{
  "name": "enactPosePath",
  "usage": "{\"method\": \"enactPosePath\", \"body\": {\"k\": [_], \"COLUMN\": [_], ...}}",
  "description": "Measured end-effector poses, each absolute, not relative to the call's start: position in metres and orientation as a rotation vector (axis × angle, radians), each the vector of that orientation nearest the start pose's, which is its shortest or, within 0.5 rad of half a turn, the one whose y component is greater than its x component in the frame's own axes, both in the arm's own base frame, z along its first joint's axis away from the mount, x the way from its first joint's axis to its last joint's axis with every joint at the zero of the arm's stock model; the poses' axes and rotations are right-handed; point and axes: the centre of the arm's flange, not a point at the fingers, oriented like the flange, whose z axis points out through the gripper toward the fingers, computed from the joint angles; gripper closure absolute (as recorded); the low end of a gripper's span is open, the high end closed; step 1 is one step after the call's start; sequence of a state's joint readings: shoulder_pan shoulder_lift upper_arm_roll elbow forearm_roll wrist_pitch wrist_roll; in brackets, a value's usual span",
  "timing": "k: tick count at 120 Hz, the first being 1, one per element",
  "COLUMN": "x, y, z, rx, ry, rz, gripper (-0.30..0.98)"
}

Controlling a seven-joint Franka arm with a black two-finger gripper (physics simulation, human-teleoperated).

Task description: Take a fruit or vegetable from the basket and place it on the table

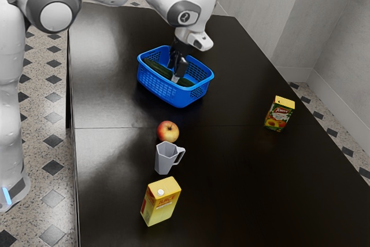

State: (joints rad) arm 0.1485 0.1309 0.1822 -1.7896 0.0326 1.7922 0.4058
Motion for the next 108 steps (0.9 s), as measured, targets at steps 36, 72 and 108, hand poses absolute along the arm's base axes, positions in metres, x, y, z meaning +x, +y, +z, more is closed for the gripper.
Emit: {"method": "enactPosePath", "body": {"k": [36,72,108], "x": [0.556,0.556,0.557], "y": [0.188,0.193,0.194], "z": [0.450,0.443,0.437], "rx": [-3.134,-3.138,-3.144], "ry": [0.137,0.124,0.122], "rz": [0.241,0.252,0.262], "gripper": [0.00,0.00,0.41]}}
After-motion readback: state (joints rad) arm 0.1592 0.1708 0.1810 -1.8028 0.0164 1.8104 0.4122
